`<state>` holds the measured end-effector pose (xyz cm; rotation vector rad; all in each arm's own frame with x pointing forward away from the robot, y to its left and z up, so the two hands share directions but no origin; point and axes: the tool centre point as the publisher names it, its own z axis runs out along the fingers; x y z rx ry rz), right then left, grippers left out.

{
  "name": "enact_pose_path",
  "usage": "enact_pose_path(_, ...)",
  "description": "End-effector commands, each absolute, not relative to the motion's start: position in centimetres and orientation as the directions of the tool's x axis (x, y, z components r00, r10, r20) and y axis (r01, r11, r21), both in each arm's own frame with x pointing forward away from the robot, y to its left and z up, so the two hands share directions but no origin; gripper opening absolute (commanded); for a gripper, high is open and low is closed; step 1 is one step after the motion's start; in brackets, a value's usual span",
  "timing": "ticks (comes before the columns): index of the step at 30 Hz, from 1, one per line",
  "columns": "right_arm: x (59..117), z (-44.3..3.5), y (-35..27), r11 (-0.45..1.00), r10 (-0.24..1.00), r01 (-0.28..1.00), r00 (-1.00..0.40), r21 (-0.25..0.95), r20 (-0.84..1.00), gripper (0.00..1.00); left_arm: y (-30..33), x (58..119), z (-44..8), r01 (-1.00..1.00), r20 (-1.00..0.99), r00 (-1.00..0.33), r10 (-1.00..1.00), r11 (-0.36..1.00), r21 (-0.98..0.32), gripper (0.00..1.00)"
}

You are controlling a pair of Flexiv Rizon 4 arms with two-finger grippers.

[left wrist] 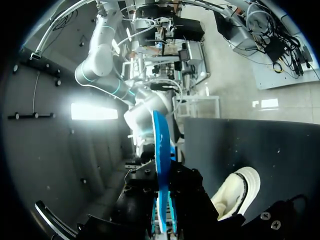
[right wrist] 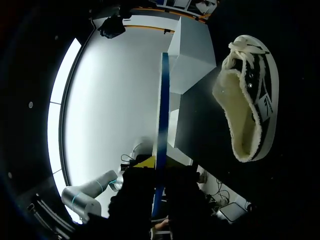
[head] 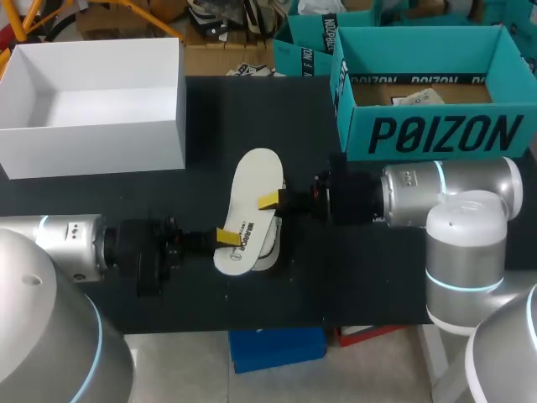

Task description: Take the shoe out of the shoebox, open the shoe tongue, remove and reinsert the insole, then place the shoe into the shoebox

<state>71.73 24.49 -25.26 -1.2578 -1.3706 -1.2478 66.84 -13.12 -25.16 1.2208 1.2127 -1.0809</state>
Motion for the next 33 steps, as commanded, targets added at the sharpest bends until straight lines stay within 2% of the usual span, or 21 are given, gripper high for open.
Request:
enact_pose_path(1, 71.7, -25.3, 24.7, -0.016, 0.122, 0.994, -0.109, 0.112, 0.987, 0.00, -13.2, 66.6, -25.2, 0.994, -0.996, 0.080, 0.044, 0.075, 0.083, 0.00)
enact_pose_path(3, 71.7, -25.3, 24.7, -0.016, 0.122, 0.994, -0.109, 0.112, 0.987, 0.00, -13.2, 66.6, -25.2, 0.994, -0.996, 0.078, 0.046, 0.075, 0.081, 0.00)
enact_pose_path(4, 71.7, -25.3, 24.7, -0.016, 0.122, 0.994, -0.109, 0.112, 0.987, 0.00, -13.3, 66.6, -25.2, 0.995, -0.996, 0.068, 0.051, 0.073, 0.072, 0.33)
enact_pose_path(5, 71.7, -25.3, 24.7, -0.016, 0.122, 0.994, -0.109, 0.112, 0.987, 0.00, -13.3, 66.6, -25.2, 0.995, -0.997, 0.064, 0.052, 0.074, 0.068, 1.00)
enact_pose_path(18, 71.7, -25.3, 24.7, -0.016, 0.122, 0.994, -0.109, 0.112, 0.987, 0.00, -11.3, 67.9, -25.1, 0.987, -0.991, 0.061, 0.121, 0.142, 0.078, 1.00)
enact_pose_path(33, 71.7, -25.3, 24.7, -0.016, 0.122, 0.994, -0.109, 0.112, 0.987, 0.00, -11.6, 74.2, -25.2, 0.984, -0.985, 0.088, 0.150, 0.142, 0.110, 1.00)
